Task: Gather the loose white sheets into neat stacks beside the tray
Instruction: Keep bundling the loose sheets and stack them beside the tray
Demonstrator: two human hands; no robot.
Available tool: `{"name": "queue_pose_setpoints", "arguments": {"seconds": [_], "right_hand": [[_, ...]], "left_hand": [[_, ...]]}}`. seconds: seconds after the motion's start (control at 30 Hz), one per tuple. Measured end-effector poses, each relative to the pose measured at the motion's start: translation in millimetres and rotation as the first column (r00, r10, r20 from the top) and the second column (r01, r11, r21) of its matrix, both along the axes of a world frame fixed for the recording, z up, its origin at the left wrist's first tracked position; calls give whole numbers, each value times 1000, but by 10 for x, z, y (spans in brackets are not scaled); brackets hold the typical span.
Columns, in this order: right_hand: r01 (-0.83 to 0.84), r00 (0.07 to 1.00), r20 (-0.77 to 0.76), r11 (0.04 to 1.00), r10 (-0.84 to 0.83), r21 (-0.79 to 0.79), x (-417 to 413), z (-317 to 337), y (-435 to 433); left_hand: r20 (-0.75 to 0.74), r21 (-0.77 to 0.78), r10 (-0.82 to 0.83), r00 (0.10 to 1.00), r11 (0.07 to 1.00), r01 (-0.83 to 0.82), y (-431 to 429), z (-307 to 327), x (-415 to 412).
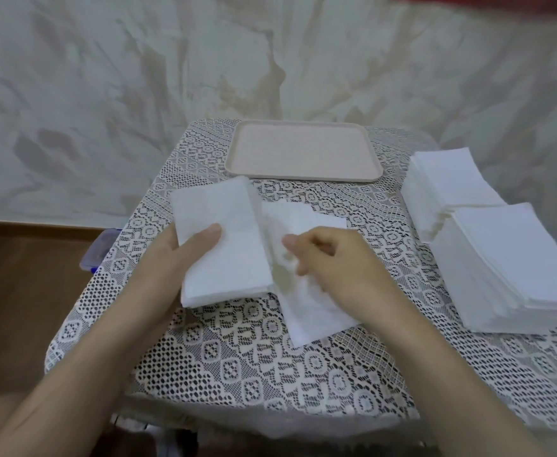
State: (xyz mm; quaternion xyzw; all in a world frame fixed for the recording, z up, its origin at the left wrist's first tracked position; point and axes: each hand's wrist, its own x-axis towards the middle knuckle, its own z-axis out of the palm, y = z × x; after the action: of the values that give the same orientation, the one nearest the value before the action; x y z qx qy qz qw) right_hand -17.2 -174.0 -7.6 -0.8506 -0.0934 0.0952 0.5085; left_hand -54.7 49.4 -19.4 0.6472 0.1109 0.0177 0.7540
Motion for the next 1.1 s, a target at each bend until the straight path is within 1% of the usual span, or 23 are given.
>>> {"name": "queue_pose_setpoints", "arguments": {"seconds": [0.07,0.1,0.17,0.2,0.27,0.5,0.6,0.7,0.73,0.8,0.87,0.9,0.97,1.0,1.1], "right_hand": [[158,983,119,974,-140,-160,120,-11,-207],[208,974,147,943,-175,-258,161,-24,-299],[217,976,109,887,-188,-408,197,-64,-422],[205,979,79,876,-190,-437,198,-82,-444],[196,980,58,885,-190,-423,196,-136,-435],[182,983,74,923,-167,-338,194,-204,-402],[167,985,78,961,-153,-218,180,-204,-427],[206,970,142,976,-195,-63,216,-205,-422],[211,970,129,977,-208,-9,231,-200,-412],[193,981,22,980,-194,48,260,-208,-391],[137,987,-88,990,-138,-17,284,-238,-391],[107,988,-108,992,-114,-70,297,-255,-398],[74,991,-99,990,-86,-122,314,-264,-400],[75,993,-85,990,-85,-115,320,-254,-392],[155,988,-9,985,-156,-75,351,-210,-330]], "left_hand": [[-12,4,13,1000,1000,-13,67,6,24],[-16,10,18,1000,1000,-18,85,2,30],[-21,51,20,1000,999,-19,96,-8,33],[-23,76,21,999,997,-20,99,-14,34],[-21,98,23,1000,995,-20,103,-21,29],[-23,80,20,1000,997,-18,85,-31,22],[-21,85,24,999,996,-22,86,-31,20],[-21,98,16,1000,995,-14,80,-36,20],[-22,103,16,1000,995,-14,79,-36,21],[-26,114,17,1000,993,-14,71,-35,22],[-26,119,12,1000,993,-9,61,-34,20],[-25,121,10,1000,993,-7,58,-32,19],[-28,118,11,1000,993,-8,53,-27,16],[-29,114,13,999,993,-10,52,-27,15],[-26,101,13,1000,995,-10,51,-27,19]]}}
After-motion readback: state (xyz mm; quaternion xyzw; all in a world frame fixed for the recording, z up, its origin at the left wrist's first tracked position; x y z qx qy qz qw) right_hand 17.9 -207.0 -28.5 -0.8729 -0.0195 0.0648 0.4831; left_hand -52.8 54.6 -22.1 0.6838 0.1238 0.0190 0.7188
